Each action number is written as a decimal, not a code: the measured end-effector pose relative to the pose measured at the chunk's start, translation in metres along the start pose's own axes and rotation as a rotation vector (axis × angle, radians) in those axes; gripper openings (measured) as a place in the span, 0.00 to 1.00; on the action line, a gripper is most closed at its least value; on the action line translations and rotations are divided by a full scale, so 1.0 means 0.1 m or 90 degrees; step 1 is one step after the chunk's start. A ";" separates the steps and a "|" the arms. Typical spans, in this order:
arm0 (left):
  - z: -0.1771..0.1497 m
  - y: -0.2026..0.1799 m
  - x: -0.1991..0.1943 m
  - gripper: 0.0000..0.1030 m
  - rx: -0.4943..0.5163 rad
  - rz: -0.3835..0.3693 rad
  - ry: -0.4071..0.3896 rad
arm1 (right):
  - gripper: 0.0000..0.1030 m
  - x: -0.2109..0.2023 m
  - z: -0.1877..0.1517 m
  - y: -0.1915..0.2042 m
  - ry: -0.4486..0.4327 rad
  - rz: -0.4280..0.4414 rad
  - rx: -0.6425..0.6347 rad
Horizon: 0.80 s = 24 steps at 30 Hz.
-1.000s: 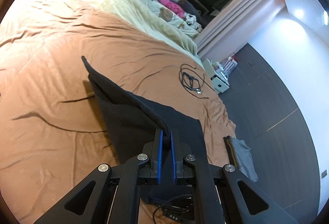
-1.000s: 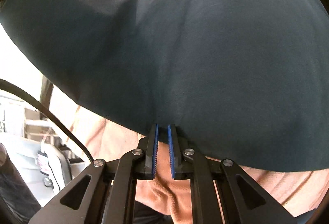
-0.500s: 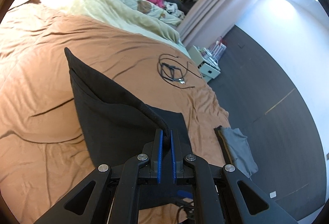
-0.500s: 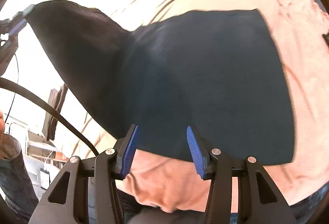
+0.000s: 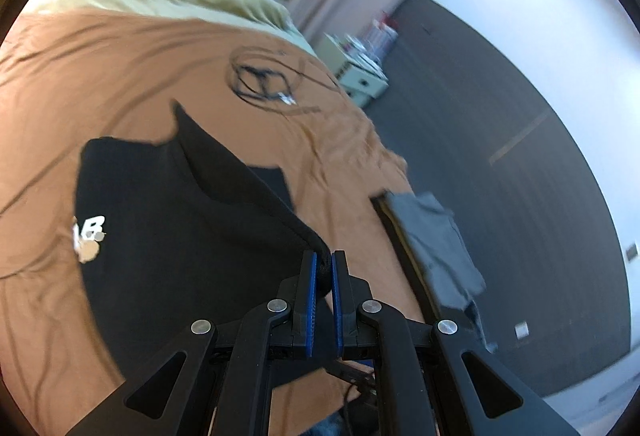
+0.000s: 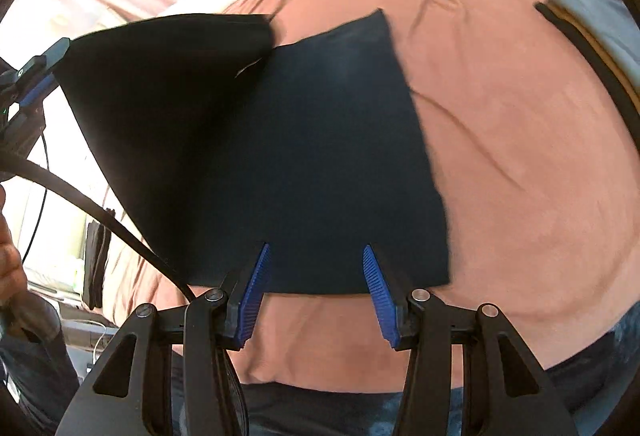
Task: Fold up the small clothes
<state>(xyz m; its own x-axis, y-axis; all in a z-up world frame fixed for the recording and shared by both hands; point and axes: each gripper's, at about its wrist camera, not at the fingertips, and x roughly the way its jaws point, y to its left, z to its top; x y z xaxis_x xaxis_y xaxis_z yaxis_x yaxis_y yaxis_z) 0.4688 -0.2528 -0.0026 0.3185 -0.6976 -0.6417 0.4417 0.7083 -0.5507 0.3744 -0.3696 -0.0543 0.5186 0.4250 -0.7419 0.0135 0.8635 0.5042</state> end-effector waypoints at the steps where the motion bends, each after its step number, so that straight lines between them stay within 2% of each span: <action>1: -0.03 -0.05 0.08 0.08 0.010 -0.001 0.013 | 0.45 0.01 -0.01 -0.02 0.002 -0.001 0.005; 6: -0.19 -0.07 0.37 0.14 0.032 -0.007 0.079 | 0.45 0.04 -0.05 -0.15 0.008 0.006 0.022; 12: -0.25 0.29 0.33 0.21 0.005 0.046 0.083 | 0.45 0.11 -0.01 -0.21 0.013 0.036 0.031; 19: -0.42 0.82 0.18 0.22 -0.028 0.109 0.092 | 0.45 0.45 0.09 -0.35 0.039 0.120 0.075; 24: -0.54 1.15 0.11 0.22 -0.056 0.134 0.100 | 0.45 0.62 0.15 -0.47 0.039 0.174 0.128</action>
<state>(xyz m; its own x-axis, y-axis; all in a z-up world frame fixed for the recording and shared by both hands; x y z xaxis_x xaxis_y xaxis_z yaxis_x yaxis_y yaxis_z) 0.4774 -0.1734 -0.1017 0.2591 -0.5142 -0.8176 0.3035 0.8470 -0.4365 0.4191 -0.3880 -0.1169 0.4740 0.6537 -0.5899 0.0533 0.6474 0.7603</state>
